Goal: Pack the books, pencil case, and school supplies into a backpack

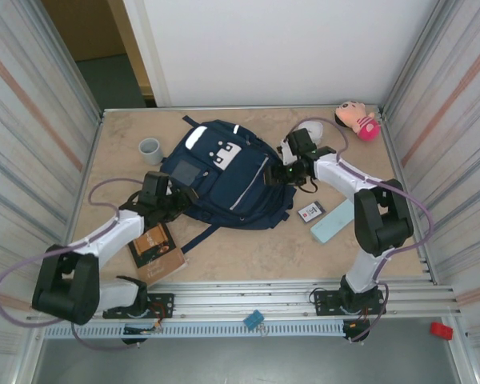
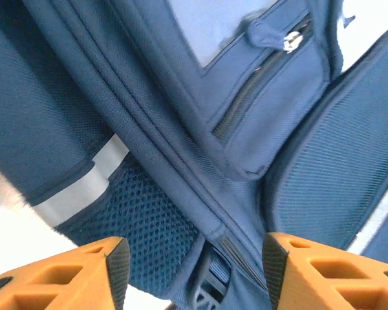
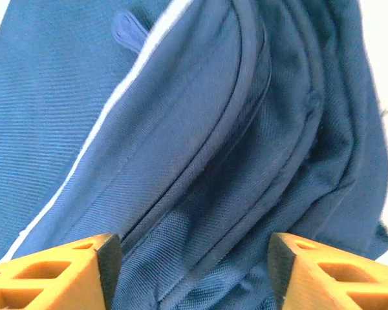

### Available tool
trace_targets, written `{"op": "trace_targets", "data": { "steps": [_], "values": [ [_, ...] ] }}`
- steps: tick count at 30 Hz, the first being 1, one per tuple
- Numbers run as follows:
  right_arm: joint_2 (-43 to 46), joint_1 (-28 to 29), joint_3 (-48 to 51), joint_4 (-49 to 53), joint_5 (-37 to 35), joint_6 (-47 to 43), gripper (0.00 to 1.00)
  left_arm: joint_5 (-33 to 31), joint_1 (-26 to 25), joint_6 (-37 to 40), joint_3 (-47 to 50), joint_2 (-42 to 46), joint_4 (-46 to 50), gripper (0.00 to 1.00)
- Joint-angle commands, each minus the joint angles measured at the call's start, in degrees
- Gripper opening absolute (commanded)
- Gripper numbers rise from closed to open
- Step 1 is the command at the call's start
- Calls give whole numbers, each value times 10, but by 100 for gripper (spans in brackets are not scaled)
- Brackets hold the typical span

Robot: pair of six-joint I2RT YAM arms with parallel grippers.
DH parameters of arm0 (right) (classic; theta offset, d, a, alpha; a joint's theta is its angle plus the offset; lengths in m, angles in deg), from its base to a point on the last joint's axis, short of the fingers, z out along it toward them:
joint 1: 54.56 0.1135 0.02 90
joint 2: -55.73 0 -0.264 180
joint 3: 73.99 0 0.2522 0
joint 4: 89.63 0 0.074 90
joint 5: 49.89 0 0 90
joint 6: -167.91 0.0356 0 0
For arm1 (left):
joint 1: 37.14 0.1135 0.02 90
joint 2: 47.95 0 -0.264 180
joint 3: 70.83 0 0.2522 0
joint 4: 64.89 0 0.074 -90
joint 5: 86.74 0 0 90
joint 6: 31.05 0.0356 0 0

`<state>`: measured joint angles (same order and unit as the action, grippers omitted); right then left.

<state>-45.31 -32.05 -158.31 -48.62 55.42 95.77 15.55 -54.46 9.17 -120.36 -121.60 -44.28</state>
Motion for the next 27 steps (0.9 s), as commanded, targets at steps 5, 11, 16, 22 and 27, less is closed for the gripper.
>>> {"op": "trace_targets", "data": {
  "steps": [5, 11, 16, 22, 27],
  "values": [
    [37, 55, 110, -79, 33, 111, 57, 26, -1, 23, -49, -95, -51, 54],
    [105, 141, 178, -116, -7, 194, 58, 38, -1, 19, -82, -157, -81, 54],
    [165, 209, 167, -100, -72, 240, 63, 8, 2, 66, -162, -174, -14, 57],
    [241, 153, 98, 19, -37, 214, 73, -5, -3, 90, -198, -63, 94, 59],
    [216, 48, 74, 31, 43, 158, 69, 27, -24, 66, -139, 45, 127, 59]
  ]
}}
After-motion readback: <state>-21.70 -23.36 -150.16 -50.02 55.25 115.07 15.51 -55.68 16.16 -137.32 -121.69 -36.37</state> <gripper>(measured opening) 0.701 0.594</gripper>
